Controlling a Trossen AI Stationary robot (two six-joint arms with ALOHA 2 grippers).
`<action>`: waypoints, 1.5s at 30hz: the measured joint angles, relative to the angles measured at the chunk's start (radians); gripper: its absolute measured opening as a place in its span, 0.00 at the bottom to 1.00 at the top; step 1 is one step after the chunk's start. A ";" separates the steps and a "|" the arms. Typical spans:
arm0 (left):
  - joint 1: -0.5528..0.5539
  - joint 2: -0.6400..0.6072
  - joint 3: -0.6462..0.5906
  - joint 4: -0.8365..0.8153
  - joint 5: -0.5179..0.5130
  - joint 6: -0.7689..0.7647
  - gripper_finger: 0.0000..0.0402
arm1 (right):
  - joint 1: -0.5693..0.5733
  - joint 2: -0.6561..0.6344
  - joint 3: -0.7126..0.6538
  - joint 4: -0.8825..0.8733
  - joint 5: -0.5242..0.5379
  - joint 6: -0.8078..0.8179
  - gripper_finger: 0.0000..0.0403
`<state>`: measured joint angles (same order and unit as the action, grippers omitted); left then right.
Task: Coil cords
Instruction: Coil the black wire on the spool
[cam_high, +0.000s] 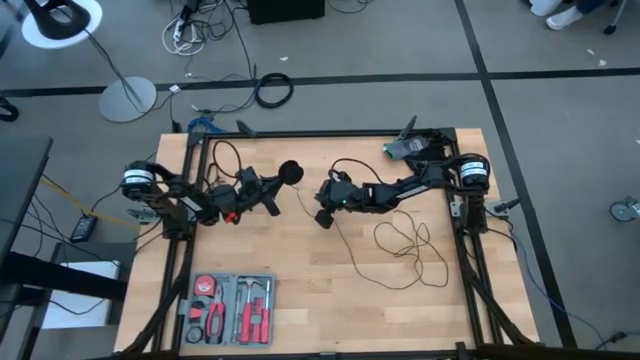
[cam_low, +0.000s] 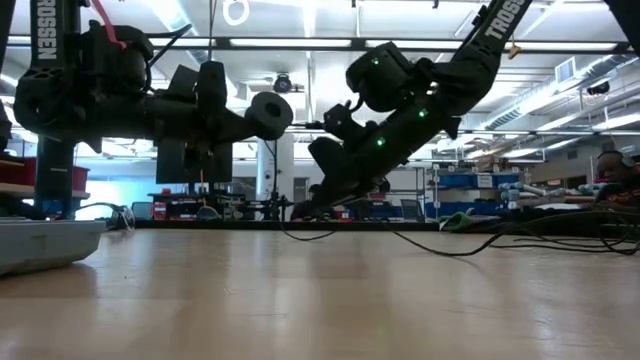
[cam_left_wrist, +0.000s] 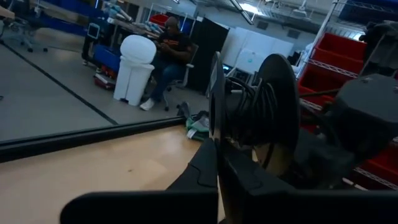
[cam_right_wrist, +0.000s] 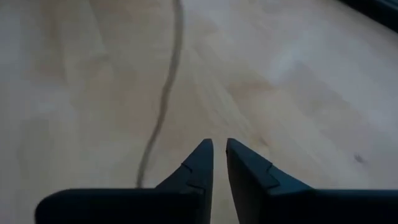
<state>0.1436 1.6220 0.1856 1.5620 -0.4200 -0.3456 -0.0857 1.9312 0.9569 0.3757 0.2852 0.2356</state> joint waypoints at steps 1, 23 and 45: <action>0.000 0.000 0.000 0.000 0.000 0.000 0.01 | 0.005 0.000 0.000 0.009 -0.002 0.000 0.12; 0.000 0.002 -0.005 -0.012 0.014 0.007 0.01 | 0.023 0.188 -0.179 0.760 -0.051 0.043 0.25; 0.000 0.002 -0.005 0.003 0.030 0.008 0.01 | 0.010 0.253 -0.035 0.666 -0.018 -0.088 0.48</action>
<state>0.1440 1.6241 0.1810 1.5650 -0.3896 -0.3374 -0.0756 2.1838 0.9220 1.0414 0.2672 0.1472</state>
